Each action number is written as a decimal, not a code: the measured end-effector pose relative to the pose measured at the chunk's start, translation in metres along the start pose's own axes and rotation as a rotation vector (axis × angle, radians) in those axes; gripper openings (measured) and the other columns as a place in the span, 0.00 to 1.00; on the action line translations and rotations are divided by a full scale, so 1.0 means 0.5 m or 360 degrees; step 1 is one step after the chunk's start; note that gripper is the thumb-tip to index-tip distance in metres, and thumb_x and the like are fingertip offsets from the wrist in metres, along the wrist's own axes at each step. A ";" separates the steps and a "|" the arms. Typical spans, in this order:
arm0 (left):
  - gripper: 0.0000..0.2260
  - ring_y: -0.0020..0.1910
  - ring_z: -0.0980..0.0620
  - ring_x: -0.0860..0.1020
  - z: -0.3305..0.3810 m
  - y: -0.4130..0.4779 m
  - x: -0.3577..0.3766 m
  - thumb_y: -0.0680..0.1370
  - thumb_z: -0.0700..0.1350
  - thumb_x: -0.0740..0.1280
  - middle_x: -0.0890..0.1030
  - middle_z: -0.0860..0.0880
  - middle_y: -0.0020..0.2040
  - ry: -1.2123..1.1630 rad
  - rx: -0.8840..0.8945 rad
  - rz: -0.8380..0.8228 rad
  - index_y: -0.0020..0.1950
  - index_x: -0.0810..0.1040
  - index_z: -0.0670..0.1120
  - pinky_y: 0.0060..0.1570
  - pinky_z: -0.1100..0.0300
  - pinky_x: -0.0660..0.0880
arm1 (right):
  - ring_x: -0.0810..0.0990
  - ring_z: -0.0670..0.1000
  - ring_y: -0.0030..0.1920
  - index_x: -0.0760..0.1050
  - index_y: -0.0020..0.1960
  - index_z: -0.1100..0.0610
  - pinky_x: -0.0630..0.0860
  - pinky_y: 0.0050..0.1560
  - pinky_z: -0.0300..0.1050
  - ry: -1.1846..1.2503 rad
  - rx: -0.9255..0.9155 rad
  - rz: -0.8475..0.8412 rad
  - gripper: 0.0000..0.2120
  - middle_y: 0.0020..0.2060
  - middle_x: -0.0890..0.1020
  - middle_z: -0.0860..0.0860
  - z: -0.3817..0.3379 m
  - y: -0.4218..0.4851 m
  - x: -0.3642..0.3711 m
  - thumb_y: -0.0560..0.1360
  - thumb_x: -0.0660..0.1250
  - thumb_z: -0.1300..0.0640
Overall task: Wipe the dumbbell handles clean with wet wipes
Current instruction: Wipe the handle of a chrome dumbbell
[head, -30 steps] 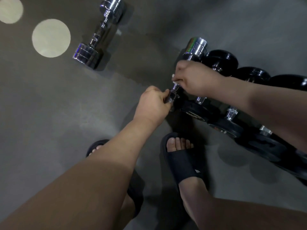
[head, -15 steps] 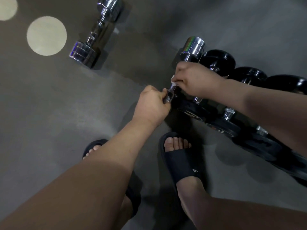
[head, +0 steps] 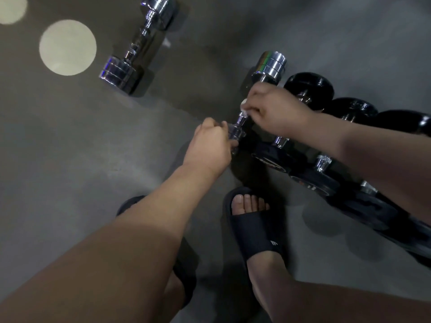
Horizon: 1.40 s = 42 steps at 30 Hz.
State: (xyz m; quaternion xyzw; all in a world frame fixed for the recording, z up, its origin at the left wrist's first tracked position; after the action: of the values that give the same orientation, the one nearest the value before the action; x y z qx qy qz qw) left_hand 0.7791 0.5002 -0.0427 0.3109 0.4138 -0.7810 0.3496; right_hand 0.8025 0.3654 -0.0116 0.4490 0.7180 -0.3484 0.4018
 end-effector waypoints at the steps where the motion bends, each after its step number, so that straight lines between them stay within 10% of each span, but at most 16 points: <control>1: 0.14 0.57 0.37 0.76 -0.009 0.007 -0.006 0.79 0.48 0.68 0.75 0.39 0.56 0.0001 -0.0016 -0.0002 0.60 0.78 0.40 0.60 0.54 0.72 | 0.81 0.59 0.48 0.85 0.54 0.61 0.76 0.51 0.48 0.0000 -0.0062 -0.0064 0.09 0.49 0.80 0.58 -0.014 0.003 0.006 0.78 0.68 0.60; 8: 0.08 0.49 0.36 0.76 -0.047 0.024 -0.053 0.78 0.43 0.65 0.80 0.35 0.44 -0.0047 -0.0105 0.0106 0.45 0.81 0.39 0.37 0.61 0.55 | 0.80 0.61 0.51 0.84 0.54 0.62 0.74 0.51 0.47 0.0021 0.0057 0.0052 0.09 0.51 0.79 0.60 -0.012 0.063 0.003 0.78 0.68 0.60; 15: 0.15 0.55 0.37 0.74 -0.061 0.025 -0.025 0.78 0.54 0.69 0.74 0.39 0.48 -0.0096 -0.0129 0.0073 0.49 0.77 0.42 0.51 0.54 0.67 | 0.81 0.63 0.46 0.84 0.51 0.63 0.77 0.48 0.51 0.0018 -0.0037 0.0156 0.08 0.48 0.79 0.62 -0.009 0.077 -0.002 0.77 0.68 0.61; 21: 0.10 0.54 0.35 0.75 -0.081 0.040 -0.030 0.79 0.50 0.69 0.77 0.34 0.51 -0.0125 -0.0215 0.0037 0.45 0.75 0.45 0.47 0.55 0.65 | 0.80 0.59 0.42 0.84 0.48 0.62 0.77 0.42 0.50 -0.0049 -0.0357 0.0036 0.08 0.45 0.79 0.58 -0.066 0.067 0.039 0.78 0.67 0.60; 42: 0.12 0.42 0.47 0.75 -0.132 0.066 -0.047 0.84 0.47 0.63 0.84 0.39 0.48 -0.0402 -0.0416 -0.0269 0.56 0.83 0.41 0.41 0.59 0.68 | 0.79 0.60 0.43 0.82 0.50 0.61 0.77 0.43 0.51 0.0015 -0.0139 0.0416 0.08 0.47 0.78 0.59 -0.005 0.099 0.015 0.78 0.65 0.61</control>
State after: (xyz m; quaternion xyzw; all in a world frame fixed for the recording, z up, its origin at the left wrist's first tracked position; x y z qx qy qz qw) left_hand 0.8322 0.5505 -0.0693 0.1267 0.4892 -0.7799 0.3693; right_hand 0.8458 0.3880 -0.0242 0.5225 0.6697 -0.2593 0.4596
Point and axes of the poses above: each hand's wrist, its own y-axis towards the middle knuckle, its own x-axis out of the palm, z = x × y, the point moved 8 cm from there along y, towards the middle knuckle
